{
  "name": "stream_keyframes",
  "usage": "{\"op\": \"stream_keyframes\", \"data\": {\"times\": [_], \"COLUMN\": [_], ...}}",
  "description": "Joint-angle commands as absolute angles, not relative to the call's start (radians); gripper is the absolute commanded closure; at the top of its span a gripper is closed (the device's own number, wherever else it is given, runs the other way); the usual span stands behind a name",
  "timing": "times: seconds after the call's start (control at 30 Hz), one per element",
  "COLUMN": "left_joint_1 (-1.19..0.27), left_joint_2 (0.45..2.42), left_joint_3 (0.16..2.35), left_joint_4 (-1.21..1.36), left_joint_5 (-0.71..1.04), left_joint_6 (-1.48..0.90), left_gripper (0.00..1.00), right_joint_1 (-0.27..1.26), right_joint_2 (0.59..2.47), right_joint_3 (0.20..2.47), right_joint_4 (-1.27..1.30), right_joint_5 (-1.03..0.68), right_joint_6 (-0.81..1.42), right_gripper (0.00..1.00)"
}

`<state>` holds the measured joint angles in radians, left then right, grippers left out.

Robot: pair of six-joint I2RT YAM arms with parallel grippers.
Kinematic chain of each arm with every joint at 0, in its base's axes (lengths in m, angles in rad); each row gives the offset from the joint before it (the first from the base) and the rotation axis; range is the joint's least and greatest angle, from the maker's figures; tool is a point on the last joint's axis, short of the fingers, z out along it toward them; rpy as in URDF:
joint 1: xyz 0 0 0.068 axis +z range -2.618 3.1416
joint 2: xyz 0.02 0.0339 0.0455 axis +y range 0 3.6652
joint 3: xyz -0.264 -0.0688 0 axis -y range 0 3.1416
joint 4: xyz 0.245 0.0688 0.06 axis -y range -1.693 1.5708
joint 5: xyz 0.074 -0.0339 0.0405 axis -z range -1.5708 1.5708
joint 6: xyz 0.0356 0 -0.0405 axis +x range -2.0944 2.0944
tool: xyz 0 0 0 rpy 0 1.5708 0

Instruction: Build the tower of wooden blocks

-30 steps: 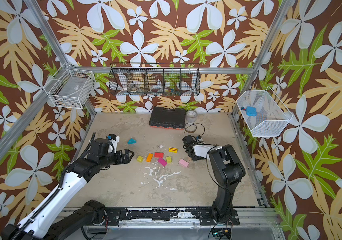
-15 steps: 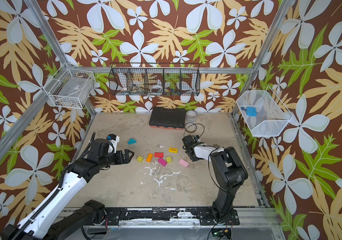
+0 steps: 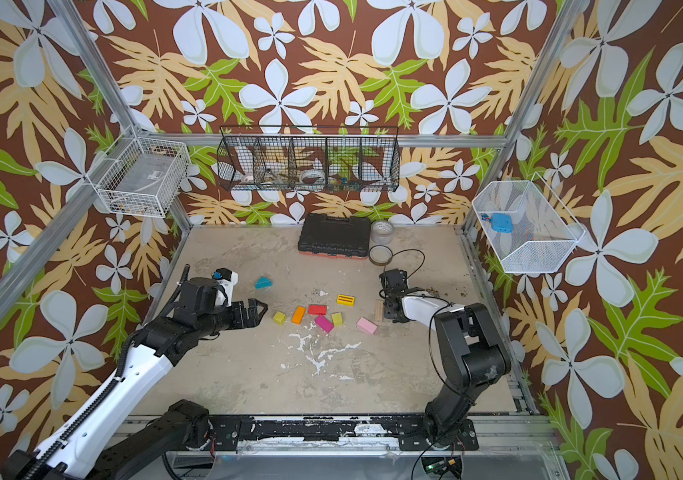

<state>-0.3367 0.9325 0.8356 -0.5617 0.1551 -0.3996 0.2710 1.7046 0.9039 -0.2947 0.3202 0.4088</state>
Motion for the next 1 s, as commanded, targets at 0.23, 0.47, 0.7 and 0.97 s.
{"op": "stream_keyframes", "data": {"times": [0.23, 0.47, 0.7, 0.97], "left_joint_1": [-0.338, -0.336, -0.337, -0.337], "left_joint_2": [0.926, 0.925, 0.925, 0.931], "left_joint_3": [0.832, 0.833, 0.831, 0.831], "left_joint_4": [-0.545, -0.546, -0.546, -0.545], "left_joint_5": [0.151, 0.151, 0.152, 0.157], "left_joint_6": [-0.404, -0.405, -0.404, -0.405], "left_gripper": [0.00, 0.00, 0.00, 0.00], "right_joint_1": [0.260, 0.256, 0.256, 0.258], "right_joint_2": [1.749, 1.750, 1.721, 1.655], "right_joint_3": [0.913, 0.910, 0.888, 0.838], "right_joint_4": [-0.321, -0.317, -0.327, -0.305], "right_joint_5": [0.242, 0.221, 0.175, 0.121], "right_joint_6": [0.390, 0.387, 0.399, 0.415], "right_gripper": [0.51, 0.62, 0.73, 0.75]}}
